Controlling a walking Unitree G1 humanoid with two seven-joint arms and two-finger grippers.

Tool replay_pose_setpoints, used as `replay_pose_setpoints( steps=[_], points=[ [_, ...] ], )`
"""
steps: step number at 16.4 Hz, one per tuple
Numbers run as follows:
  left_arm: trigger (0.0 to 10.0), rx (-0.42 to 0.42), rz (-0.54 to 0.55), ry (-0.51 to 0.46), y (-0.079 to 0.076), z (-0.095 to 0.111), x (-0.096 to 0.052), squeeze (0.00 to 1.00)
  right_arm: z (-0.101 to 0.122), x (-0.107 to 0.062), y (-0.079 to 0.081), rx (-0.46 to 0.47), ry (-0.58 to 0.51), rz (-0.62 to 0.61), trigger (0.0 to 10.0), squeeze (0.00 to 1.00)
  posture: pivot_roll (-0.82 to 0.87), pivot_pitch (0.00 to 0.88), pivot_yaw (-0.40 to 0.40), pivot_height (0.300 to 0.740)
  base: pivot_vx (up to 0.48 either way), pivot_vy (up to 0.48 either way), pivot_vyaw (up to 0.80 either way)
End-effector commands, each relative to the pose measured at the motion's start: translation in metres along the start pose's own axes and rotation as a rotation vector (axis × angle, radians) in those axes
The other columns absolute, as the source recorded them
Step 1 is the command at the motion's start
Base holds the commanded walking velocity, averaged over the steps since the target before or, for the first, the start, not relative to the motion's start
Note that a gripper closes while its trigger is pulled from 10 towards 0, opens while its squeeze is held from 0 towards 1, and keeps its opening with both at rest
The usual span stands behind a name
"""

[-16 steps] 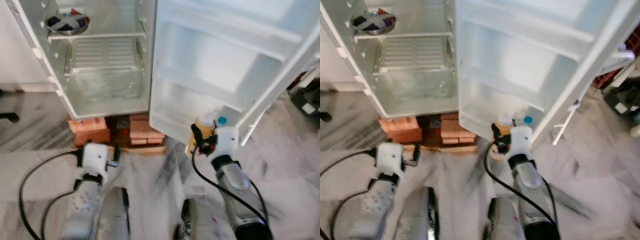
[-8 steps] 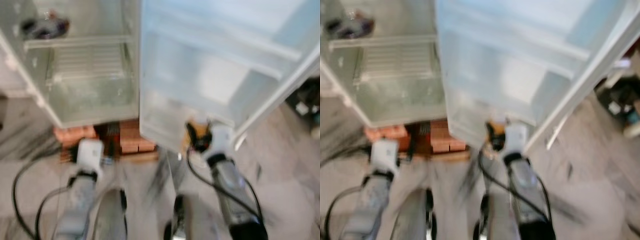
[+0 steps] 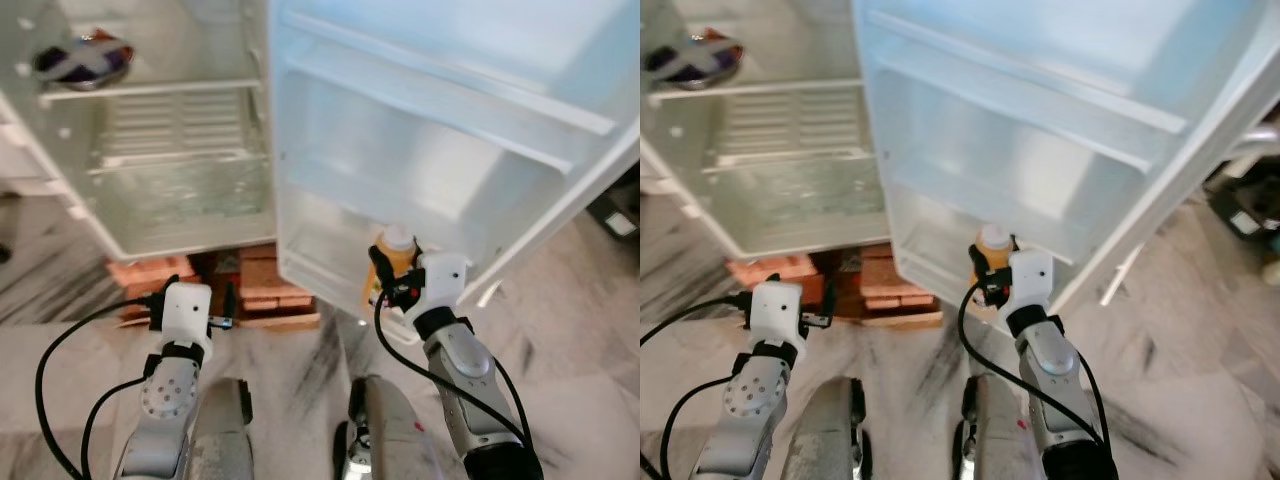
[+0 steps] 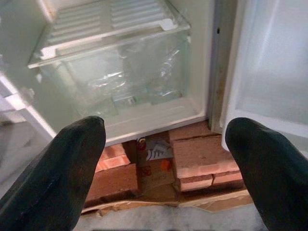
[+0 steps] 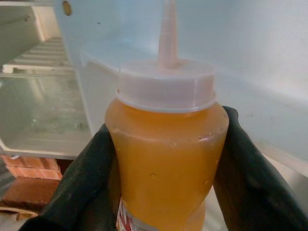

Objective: Restocking fridge

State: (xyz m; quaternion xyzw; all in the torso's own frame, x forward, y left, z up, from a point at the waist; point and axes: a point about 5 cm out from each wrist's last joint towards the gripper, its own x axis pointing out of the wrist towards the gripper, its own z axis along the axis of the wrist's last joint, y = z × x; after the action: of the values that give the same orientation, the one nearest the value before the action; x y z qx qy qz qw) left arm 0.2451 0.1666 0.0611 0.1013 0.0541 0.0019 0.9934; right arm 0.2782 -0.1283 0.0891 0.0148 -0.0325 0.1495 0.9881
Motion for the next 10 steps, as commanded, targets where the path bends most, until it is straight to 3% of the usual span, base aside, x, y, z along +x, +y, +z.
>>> replay_pose_setpoints(
  steps=[1, 8, 10],
  points=[
    [10.0, 0.004, -0.017, 0.02, -0.0044, -0.004, -0.0015, 0.0, 0.0004, -0.0018, -0.0058, 0.001, 0.005, -0.014, 10.0, 0.0, 0.09, 0.161, -0.054, 0.628, 0.0, 0.0, 0.0],
    [10.0, 0.006, -0.006, 0.024, -0.0044, -0.0051, -0.0011, 0.0, -0.0005, -0.0012, -0.0024, 0.003, 0.01, 0.008, 10.0, 0.0, 0.1, 0.162, -0.057, 0.553, 0.0, 0.0, 0.0],
    [10.0, 0.007, -0.004, 0.023, -0.0043, -0.0047, -0.0008, 0.0, -0.0004, -0.0001, -0.002, -0.002, 0.011, 0.011, 10.0, 0.0, 0.1, 0.162, -0.058, 0.553, 0.0, 0.0, 0.0]
  ],
)
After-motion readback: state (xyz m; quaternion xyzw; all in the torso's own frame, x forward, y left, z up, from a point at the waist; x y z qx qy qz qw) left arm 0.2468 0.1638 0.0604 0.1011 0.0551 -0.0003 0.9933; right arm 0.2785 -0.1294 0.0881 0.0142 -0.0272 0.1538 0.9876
